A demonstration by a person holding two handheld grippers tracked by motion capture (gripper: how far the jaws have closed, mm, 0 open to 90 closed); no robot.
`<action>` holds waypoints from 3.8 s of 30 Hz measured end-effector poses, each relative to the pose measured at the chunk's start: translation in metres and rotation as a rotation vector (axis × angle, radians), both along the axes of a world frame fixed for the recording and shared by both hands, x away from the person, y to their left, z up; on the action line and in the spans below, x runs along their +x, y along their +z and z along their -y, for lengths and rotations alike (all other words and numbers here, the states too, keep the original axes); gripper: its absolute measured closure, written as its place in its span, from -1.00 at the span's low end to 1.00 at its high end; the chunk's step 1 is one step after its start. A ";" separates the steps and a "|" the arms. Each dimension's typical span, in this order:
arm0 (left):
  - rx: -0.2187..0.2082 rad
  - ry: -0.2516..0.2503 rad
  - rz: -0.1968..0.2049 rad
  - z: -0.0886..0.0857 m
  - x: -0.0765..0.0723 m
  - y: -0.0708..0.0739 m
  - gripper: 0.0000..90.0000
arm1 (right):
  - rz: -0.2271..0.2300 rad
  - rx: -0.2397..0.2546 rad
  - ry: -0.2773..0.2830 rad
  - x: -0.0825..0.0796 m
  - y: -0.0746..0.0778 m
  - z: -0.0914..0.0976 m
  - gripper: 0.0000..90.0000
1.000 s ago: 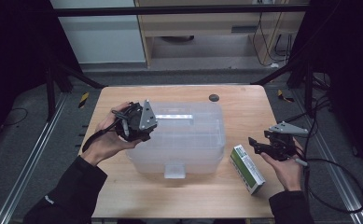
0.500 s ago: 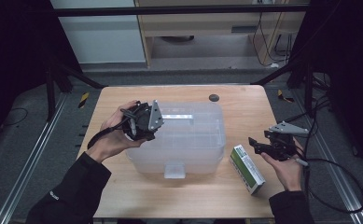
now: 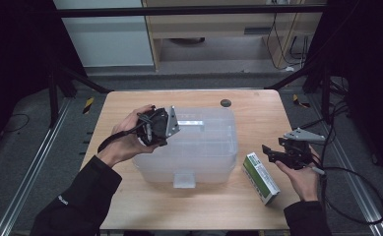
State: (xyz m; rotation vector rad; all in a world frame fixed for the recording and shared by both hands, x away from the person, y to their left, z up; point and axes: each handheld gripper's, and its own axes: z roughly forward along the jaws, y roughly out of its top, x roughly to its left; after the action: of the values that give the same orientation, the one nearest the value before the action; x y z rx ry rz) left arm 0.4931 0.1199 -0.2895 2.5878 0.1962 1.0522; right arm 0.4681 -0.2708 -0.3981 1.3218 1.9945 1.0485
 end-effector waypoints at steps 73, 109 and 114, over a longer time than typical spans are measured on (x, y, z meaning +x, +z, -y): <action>0.262 -0.055 0.027 0.028 0.012 -0.009 0.63 | -0.025 0.007 0.099 -0.003 0.006 -0.017 -0.02; 0.245 -0.053 0.020 0.027 0.020 -0.003 0.63 | -0.046 0.055 0.227 -0.010 0.017 -0.032 0.61; 0.248 -0.044 0.022 0.027 0.021 -0.001 0.63 | -0.060 0.067 0.241 -0.010 0.017 -0.033 0.73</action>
State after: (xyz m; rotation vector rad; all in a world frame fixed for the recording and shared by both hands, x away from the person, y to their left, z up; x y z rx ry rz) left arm 0.5146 0.0924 -0.2903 2.7823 0.0024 1.1533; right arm 0.4578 -0.2374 -0.3812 1.1799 2.2235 1.2058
